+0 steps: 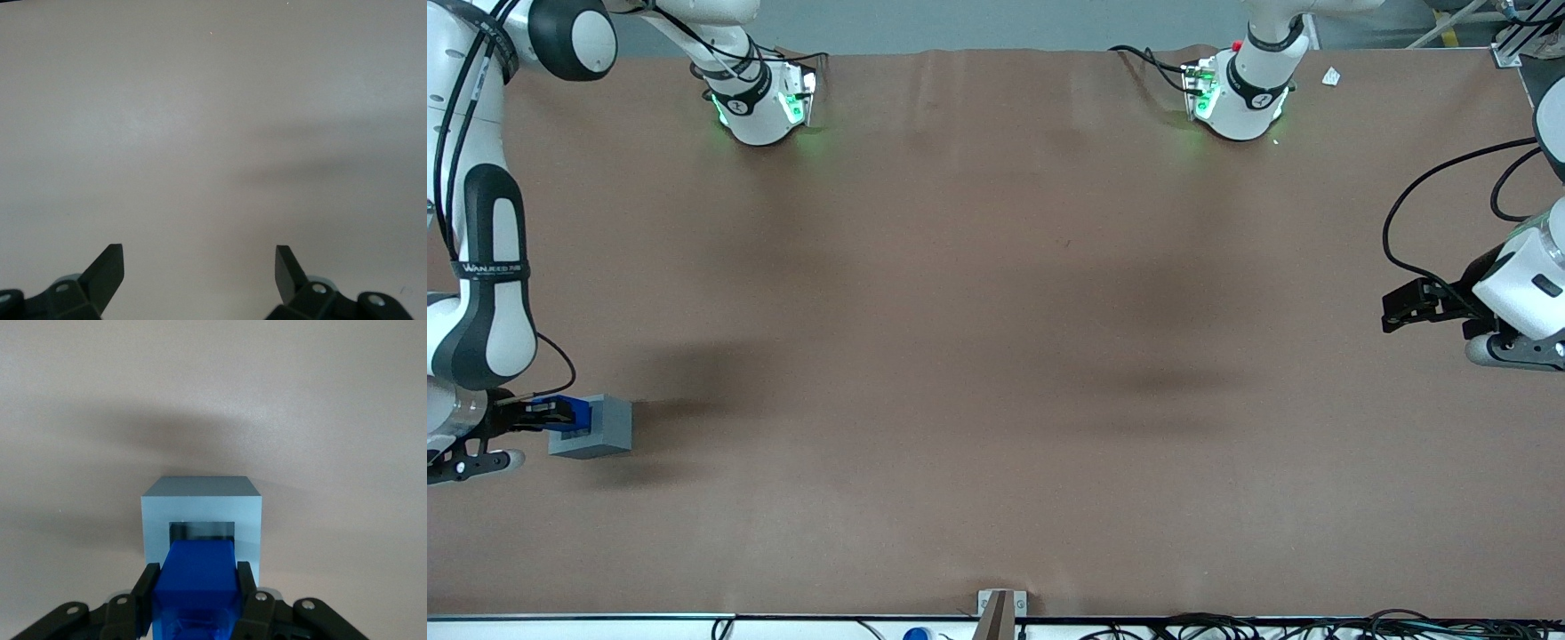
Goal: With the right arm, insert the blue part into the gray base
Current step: 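Lower the blue block into the gray base's recess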
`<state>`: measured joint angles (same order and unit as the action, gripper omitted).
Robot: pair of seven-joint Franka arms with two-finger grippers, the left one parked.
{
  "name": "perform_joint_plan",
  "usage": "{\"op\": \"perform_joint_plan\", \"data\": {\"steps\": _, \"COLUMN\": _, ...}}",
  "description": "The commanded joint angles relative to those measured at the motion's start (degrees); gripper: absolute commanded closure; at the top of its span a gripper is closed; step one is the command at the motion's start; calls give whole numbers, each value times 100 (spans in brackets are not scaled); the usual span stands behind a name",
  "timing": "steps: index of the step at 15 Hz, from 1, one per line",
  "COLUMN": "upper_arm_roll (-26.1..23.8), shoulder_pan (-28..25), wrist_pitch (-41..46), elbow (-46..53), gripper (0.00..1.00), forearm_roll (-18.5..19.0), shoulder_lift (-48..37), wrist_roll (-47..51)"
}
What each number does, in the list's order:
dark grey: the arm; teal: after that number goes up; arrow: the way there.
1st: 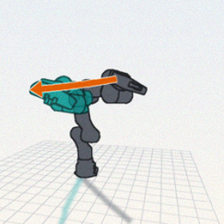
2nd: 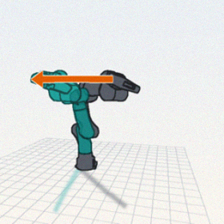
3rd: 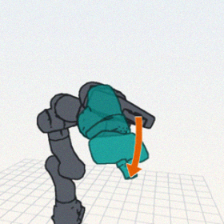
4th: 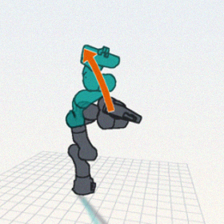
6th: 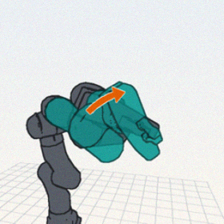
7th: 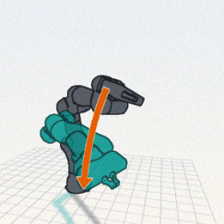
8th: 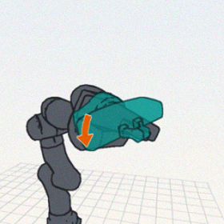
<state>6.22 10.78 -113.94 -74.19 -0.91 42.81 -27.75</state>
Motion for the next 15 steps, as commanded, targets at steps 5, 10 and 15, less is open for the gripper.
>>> {"op": "perform_joint_plan", "data": {"steps": 5, "upper_arm_roll": -68, "shoulder_pan": 82, "wrist_pitch": -110, "elbow": 54, "gripper": 100, "forearm_roll": -32, "shoulder_lift": 52, "wrist_roll": 234}}
{"op": "perform_joint_plan", "data": {"steps": 10, "upper_arm_roll": -86, "shoulder_pan": 100, "wrist_pitch": -146, "elbow": 151, "gripper": 100, "forearm_roll": -32, "shoulder_lift": 105, "wrist_roll": 270}}
{"op": "perform_joint_plan", "data": {"steps": 15, "upper_arm_roll": -95, "shoulder_pan": 74, "wrist_pitch": -173, "elbow": 160, "gripper": 100, "forearm_roll": -84, "shoulder_lift": 149, "wrist_roll": 384}}
